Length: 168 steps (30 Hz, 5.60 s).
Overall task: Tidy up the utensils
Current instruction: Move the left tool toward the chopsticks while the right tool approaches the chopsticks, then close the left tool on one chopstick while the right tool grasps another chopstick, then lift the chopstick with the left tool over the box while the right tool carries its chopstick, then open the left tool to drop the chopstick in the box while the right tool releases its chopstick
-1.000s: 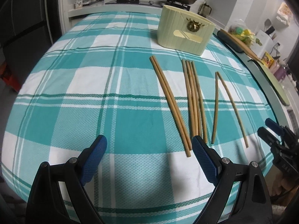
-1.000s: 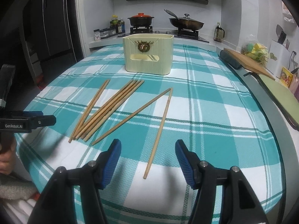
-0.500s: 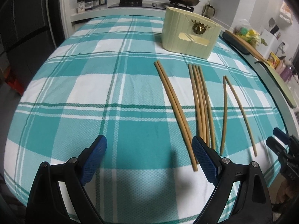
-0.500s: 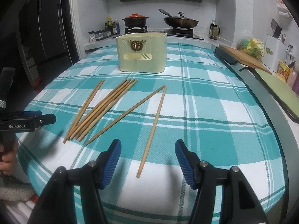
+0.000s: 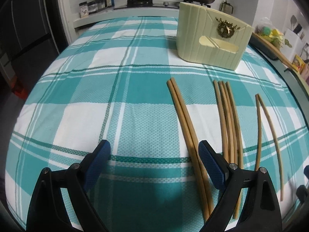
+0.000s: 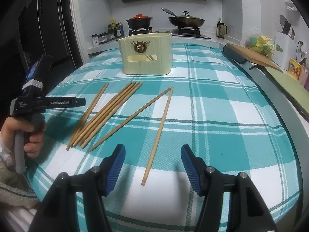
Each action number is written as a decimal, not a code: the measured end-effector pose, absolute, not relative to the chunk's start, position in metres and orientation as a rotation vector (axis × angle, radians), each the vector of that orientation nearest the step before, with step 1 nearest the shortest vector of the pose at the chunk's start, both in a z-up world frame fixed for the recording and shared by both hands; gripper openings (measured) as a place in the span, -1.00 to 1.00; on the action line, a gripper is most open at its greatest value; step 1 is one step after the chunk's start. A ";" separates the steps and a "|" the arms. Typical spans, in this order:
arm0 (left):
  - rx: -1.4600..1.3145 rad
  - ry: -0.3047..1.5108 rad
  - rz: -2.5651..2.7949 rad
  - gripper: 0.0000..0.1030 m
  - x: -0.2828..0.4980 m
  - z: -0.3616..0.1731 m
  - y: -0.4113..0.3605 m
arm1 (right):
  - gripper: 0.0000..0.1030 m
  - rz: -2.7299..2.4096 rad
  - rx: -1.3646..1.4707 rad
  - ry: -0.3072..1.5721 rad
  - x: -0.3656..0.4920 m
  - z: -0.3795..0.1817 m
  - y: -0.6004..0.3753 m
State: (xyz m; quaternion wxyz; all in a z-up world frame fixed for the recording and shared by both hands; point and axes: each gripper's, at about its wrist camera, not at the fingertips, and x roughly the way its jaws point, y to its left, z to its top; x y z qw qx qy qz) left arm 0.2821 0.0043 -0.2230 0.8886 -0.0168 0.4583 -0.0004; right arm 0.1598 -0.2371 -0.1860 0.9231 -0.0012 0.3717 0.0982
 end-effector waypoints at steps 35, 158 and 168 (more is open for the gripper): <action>0.028 0.984 -0.065 0.99 0.284 -0.240 0.021 | 0.61 0.172 -0.106 0.997 0.257 -0.227 -0.228; -0.082 0.870 -0.306 -0.79 0.541 -0.040 -0.046 | -0.84 0.243 0.050 0.761 0.546 -0.055 -0.225; -0.052 0.785 -0.261 0.09 0.474 -0.016 -0.006 | -0.19 0.199 0.080 0.680 0.509 -0.024 -0.252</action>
